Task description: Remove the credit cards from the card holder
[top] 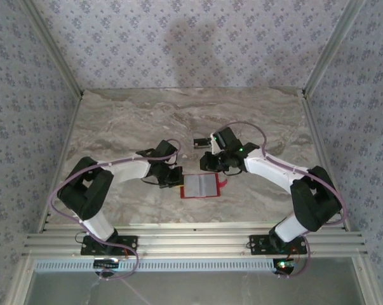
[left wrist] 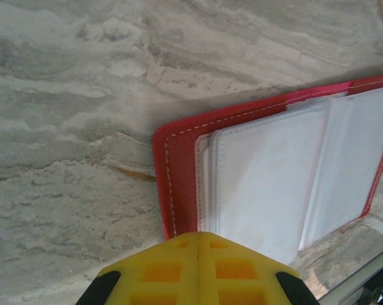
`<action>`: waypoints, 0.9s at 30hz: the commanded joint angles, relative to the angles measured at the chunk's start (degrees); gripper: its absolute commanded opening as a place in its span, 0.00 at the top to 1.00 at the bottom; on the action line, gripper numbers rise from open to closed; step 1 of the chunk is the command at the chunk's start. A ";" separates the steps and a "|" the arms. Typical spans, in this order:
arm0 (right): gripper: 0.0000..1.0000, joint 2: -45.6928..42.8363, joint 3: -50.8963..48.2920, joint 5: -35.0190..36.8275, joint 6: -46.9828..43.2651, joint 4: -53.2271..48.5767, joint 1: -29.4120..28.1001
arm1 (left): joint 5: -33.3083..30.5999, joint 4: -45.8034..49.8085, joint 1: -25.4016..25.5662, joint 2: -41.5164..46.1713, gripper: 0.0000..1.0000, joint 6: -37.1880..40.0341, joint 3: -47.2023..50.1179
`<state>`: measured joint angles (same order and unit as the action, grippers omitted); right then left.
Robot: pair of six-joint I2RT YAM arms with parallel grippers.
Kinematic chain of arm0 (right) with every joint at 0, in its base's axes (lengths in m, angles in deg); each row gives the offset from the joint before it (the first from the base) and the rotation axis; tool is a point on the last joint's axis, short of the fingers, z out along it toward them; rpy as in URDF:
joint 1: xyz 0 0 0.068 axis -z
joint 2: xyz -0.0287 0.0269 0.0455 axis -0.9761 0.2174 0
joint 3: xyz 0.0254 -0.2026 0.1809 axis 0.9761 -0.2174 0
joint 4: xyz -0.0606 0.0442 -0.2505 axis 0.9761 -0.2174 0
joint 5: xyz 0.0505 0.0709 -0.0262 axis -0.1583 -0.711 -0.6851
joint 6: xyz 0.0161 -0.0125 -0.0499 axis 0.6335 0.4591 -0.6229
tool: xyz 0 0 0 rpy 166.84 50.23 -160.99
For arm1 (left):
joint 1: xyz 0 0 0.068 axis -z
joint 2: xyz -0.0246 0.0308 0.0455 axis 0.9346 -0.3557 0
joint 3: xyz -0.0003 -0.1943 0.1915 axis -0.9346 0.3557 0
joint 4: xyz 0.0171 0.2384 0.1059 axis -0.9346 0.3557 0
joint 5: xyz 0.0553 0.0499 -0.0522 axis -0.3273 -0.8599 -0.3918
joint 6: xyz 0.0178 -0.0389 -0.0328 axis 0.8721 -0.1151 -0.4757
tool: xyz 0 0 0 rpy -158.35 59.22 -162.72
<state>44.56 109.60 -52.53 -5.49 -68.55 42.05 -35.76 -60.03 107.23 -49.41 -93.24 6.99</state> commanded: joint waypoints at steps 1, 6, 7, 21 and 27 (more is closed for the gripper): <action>0.86 1.46 -1.54 -3.33 5.65 2.86 -0.75 | -0.91 1.59 0.52 -1.44 0.97 0.82 -0.84; 0.86 2.79 -2.39 -3.84 7.10 3.96 -2.17 | -1.66 2.41 0.54 -2.14 0.98 1.13 -0.92; 0.86 3.11 -2.55 -3.90 7.45 4.26 -2.49 | -1.67 2.44 0.61 -2.28 0.98 1.13 -0.81; 0.81 9.79 -1.60 -6.29 10.67 8.15 -6.33 | -1.78 2.67 0.96 -2.19 0.98 1.10 -0.83; 0.80 12.24 -0.58 -7.24 11.20 9.03 -7.24 | -1.76 2.73 1.08 -2.00 0.98 0.91 -0.86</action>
<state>55.68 107.33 -58.35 4.63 -60.13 35.29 -36.21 -59.76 107.56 -50.72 -93.02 6.82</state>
